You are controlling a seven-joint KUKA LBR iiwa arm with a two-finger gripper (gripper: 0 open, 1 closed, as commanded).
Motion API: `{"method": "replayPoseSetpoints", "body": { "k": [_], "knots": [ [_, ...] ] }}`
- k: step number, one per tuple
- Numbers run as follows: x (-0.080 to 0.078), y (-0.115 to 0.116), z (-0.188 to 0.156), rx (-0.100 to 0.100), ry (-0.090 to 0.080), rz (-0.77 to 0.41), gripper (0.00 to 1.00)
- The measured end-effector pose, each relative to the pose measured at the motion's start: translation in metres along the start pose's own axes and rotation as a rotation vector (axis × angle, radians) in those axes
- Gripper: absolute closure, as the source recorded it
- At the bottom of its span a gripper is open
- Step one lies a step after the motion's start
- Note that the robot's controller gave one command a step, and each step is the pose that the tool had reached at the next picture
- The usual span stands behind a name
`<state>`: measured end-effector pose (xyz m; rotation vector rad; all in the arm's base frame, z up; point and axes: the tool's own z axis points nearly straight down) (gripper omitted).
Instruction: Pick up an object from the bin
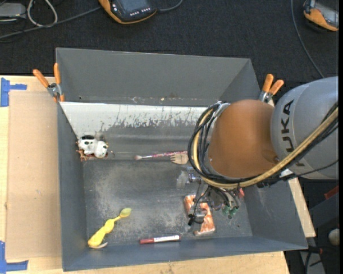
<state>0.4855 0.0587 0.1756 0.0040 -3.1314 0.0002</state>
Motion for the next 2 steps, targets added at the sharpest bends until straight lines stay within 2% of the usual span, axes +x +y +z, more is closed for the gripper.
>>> {"method": "replayPoseSetpoints", "body": {
  "k": [1, 2],
  "knots": [
    [-0.002, -0.001, -0.004, -0.001, -0.008, 0.003, 0.0],
    [-0.025, -0.058, 0.047, 0.0, -0.008, -0.163, 0.0]
  ]
}}
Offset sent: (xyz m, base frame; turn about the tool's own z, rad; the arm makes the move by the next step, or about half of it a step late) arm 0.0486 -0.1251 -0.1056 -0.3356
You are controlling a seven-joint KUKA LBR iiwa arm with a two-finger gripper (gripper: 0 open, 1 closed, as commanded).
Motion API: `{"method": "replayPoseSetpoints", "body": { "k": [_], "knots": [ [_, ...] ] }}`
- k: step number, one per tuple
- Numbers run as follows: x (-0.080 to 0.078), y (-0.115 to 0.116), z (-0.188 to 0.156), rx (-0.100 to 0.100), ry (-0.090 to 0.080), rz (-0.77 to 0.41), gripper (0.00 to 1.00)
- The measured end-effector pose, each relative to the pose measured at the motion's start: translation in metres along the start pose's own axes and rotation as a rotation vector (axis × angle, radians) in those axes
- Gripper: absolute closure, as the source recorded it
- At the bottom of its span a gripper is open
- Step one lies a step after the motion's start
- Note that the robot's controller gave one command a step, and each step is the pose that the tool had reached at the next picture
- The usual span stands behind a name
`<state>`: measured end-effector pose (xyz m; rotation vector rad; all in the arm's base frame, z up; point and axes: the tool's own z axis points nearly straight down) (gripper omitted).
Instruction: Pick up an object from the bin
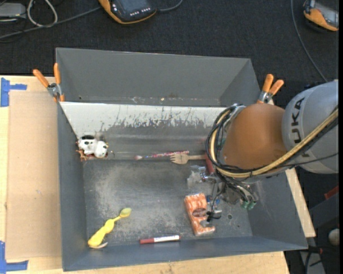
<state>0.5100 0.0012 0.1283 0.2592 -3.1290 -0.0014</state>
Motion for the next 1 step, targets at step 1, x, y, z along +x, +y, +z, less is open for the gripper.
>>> {"method": "replayPoseSetpoints", "body": {
  "k": [1],
  "knots": [
    [0.0116, -0.0489, -0.0194, 0.0, -0.007, 0.02, 0.0]
  ]
}}
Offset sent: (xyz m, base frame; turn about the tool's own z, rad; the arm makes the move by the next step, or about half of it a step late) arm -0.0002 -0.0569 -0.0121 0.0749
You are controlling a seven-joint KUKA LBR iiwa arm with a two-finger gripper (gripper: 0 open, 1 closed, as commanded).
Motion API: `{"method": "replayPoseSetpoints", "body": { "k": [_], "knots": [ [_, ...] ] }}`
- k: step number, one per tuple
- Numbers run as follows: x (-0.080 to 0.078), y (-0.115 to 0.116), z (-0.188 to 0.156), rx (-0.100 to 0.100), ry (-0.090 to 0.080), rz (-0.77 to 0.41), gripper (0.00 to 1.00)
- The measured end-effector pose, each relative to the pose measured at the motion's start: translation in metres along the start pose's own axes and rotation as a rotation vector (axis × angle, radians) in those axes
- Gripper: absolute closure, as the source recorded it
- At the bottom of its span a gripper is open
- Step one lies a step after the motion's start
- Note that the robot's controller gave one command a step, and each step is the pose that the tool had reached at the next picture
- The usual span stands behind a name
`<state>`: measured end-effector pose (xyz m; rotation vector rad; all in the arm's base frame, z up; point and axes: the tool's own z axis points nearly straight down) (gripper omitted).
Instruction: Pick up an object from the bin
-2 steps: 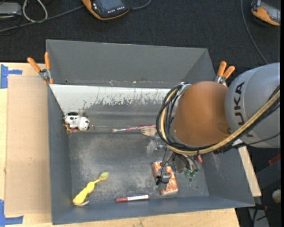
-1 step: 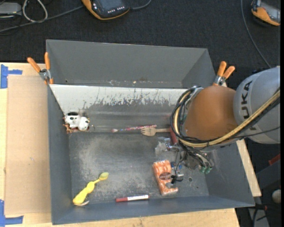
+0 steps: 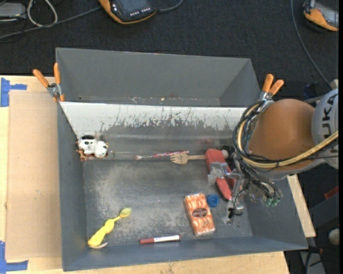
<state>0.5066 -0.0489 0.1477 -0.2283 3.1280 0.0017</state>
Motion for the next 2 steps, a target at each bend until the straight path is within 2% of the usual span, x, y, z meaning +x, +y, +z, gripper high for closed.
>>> {"method": "replayPoseSetpoints", "body": {
  "k": [1, 2],
  "knots": [
    [-0.001, -0.007, 0.034, -0.002, 0.012, 0.055, 0.0],
    [-0.008, 0.008, 0.081, -0.004, 0.008, 0.091, 0.0]
  ]
}}
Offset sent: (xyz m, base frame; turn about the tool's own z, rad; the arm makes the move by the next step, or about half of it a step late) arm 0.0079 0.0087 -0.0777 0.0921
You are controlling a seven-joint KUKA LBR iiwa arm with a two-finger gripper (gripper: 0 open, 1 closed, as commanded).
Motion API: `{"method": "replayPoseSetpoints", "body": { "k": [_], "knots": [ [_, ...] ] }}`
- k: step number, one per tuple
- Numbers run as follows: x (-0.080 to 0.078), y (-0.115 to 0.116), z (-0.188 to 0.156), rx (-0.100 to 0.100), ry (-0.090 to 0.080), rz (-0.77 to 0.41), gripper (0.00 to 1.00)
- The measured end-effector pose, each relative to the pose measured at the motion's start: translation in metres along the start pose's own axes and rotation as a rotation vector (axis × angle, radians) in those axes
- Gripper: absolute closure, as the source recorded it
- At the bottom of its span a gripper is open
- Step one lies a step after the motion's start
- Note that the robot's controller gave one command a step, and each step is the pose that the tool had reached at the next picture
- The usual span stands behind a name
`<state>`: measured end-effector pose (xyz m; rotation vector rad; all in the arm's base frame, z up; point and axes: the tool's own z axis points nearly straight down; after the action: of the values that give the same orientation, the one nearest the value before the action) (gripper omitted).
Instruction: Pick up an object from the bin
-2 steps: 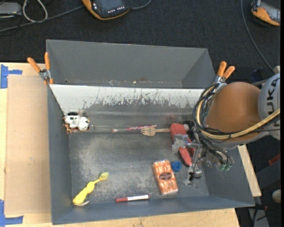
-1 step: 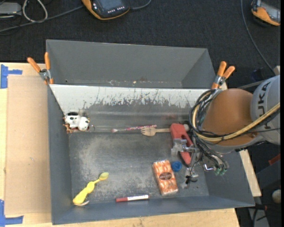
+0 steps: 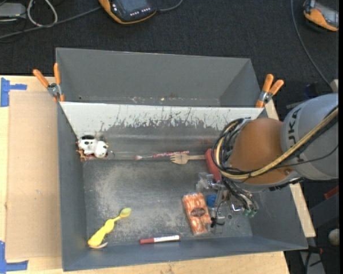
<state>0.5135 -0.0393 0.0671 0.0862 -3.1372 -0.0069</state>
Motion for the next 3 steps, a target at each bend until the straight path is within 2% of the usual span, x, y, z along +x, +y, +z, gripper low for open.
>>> {"method": "replayPoseSetpoints", "body": {
  "k": [1, 2, 3],
  "knots": [
    [0.0, -0.003, -0.003, 0.002, -0.002, 0.059, 1.0],
    [0.0, -0.003, -0.003, 0.002, -0.002, 0.072, 1.0],
    [0.003, -0.003, -0.025, 0.001, 0.008, 0.074, 1.0]
  ]
}}
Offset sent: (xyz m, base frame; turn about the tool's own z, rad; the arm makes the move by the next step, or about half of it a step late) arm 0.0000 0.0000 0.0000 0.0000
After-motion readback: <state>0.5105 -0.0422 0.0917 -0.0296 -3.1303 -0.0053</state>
